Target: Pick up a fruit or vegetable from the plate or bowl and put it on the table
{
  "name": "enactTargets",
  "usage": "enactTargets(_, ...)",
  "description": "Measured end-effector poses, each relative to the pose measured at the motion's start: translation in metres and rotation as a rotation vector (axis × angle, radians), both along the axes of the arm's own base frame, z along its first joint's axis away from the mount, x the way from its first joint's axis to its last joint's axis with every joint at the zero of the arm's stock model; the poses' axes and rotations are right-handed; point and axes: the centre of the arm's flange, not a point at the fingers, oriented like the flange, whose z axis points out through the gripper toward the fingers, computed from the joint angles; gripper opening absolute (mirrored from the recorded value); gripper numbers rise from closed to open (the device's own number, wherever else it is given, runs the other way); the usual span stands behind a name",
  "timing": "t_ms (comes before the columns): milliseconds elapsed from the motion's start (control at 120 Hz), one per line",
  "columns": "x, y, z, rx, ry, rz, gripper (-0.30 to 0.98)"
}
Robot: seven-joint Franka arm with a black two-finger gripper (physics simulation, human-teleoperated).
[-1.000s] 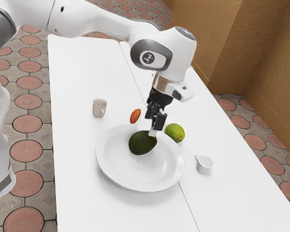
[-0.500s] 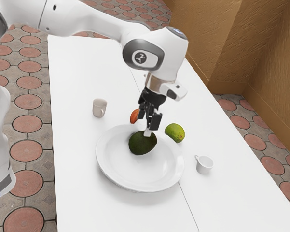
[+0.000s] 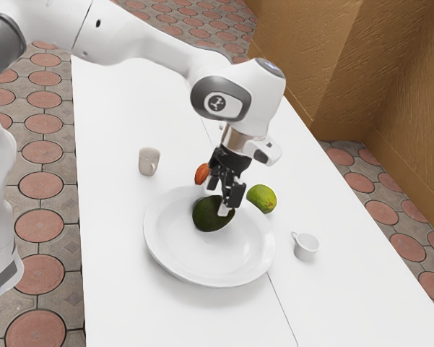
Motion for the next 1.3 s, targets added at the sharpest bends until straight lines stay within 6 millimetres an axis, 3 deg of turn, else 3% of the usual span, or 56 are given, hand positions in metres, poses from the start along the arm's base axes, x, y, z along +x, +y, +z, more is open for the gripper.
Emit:
enactTargets(183,-0.001,0.001,-0.017,0.006,0.011,0.004,0.69)
enactTargets(750,-0.002,-0.002,-0.036,0.010,0.009,0.002,0.69)
enactTargets(967,-0.002,-0.004,-0.034,0.020,-0.006,-0.003,0.31)
enactTargets(1083,-0.002,-0.005,-0.029,0.035,-0.020,-0.005,-0.02)
enactTargets(1125,0.001,-0.007,-0.014,0.042,-0.046,-0.009,-0.17)
enactTargets(1142,0.003,-0.009,-0.006,0.044,-0.060,-0.012,-0.18)
enactTargets(1208,0.005,-0.025,0.031,0.043,-0.113,-0.037,0.03)
enactTargets(1300,-0.002,-0.062,0.052,0.038,-0.137,-0.103,0.12)
